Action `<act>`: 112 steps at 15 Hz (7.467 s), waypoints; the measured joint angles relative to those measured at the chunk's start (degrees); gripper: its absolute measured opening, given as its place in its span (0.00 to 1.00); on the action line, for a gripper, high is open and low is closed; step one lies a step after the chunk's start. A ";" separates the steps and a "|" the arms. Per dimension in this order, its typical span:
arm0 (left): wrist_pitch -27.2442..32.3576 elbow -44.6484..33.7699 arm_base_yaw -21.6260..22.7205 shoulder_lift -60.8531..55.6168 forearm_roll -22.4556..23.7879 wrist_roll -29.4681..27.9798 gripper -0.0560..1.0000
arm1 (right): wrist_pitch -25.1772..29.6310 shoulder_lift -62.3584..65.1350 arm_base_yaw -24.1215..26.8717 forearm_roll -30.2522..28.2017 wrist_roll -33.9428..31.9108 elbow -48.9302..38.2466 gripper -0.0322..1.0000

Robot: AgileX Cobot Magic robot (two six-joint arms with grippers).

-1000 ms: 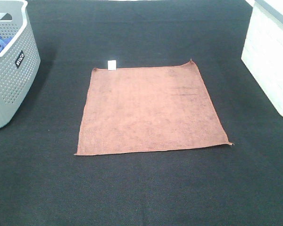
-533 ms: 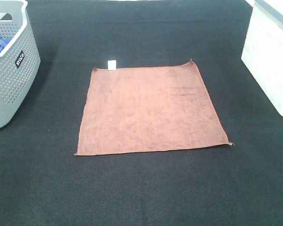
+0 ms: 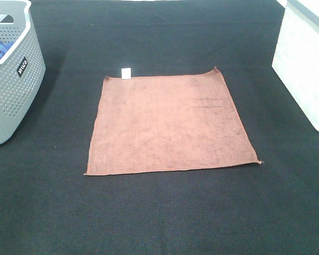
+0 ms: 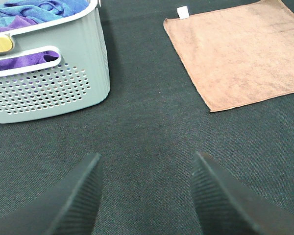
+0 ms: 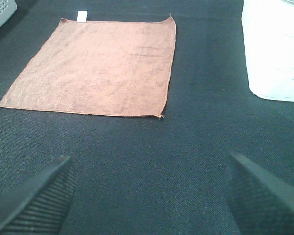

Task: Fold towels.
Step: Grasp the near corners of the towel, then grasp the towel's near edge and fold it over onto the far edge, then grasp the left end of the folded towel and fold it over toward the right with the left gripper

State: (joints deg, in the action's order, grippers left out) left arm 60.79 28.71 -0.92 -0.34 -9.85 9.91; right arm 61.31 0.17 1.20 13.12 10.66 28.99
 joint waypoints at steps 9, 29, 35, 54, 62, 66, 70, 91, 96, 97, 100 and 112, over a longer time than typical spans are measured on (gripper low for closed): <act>-1.83 0.63 0.00 0.23 0.00 -0.06 0.56 | -0.63 -0.23 0.00 0.34 -1.66 0.00 0.79; -22.57 10.31 -0.17 86.69 -52.88 32.95 0.71 | -12.78 -78.95 0.00 12.15 3.72 22.86 0.73; -26.70 19.14 -6.47 104.39 -54.55 34.03 0.71 | -16.21 -98.55 0.00 24.98 15.64 28.88 0.73; -29.11 34.15 -15.36 122.44 -63.88 34.61 0.52 | -18.05 -122.44 -2.52 28.76 18.33 40.85 0.58; -28.36 33.92 -15.41 121.12 -53.23 26.13 0.05 | -16.84 -122.33 -2.29 24.35 12.72 40.51 0.03; -26.01 33.75 -15.41 116.48 -38.96 15.18 0.05 | -15.81 -117.97 -2.29 24.24 12.49 36.15 0.03; -20.40 27.67 -15.70 112.64 -32.95 10.66 0.05 | -15.87 -111.78 -2.46 24.29 12.26 28.48 0.03; -40.79 54.32 -15.36 123.36 -29.68 10.83 0.09 | -15.36 -134.53 -3.90 23.43 7.62 73.85 0.06; -39.65 54.60 -15.18 124.62 -28.99 9.51 0.66 | -13.46 -134.76 -3.90 22.35 6.70 74.31 0.74; -39.08 54.66 -15.18 124.62 -27.73 9.22 0.71 | -12.72 -134.36 -3.90 21.49 6.65 74.31 0.80; -35.81 54.66 -14.04 124.62 -17.13 -3.21 0.74 | -7.68 -132.75 -3.90 18.68 5.73 74.43 0.85; -28.36 64.34 -12.38 133.73 -21.60 -9.91 0.49 | -7.96 -132.75 -3.90 15.81 5.16 74.43 0.85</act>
State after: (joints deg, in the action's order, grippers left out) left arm 32.43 93.05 -13.29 133.38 -31.46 0.00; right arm 53.34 -132.58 -2.69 28.93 15.81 103.42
